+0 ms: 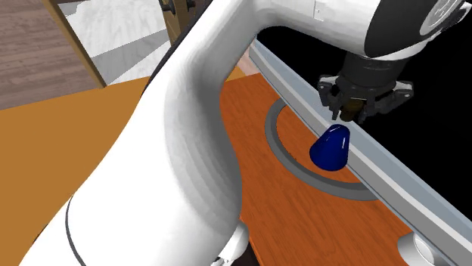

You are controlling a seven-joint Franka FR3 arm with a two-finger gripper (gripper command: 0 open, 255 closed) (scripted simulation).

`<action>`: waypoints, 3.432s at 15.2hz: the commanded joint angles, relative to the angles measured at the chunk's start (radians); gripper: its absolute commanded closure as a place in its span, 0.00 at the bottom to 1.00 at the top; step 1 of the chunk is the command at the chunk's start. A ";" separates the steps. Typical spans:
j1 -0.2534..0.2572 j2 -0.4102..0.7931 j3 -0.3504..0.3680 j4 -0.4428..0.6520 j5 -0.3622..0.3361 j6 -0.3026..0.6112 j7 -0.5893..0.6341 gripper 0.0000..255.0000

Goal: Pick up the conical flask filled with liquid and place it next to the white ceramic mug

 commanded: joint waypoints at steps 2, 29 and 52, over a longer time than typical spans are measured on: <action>0.003 0.014 -0.068 0.032 -0.025 0.002 -0.071 1.00; 0.327 0.327 -0.923 0.479 0.001 0.073 -0.649 1.00; 0.095 0.156 -0.746 -0.004 -0.111 0.380 -0.579 1.00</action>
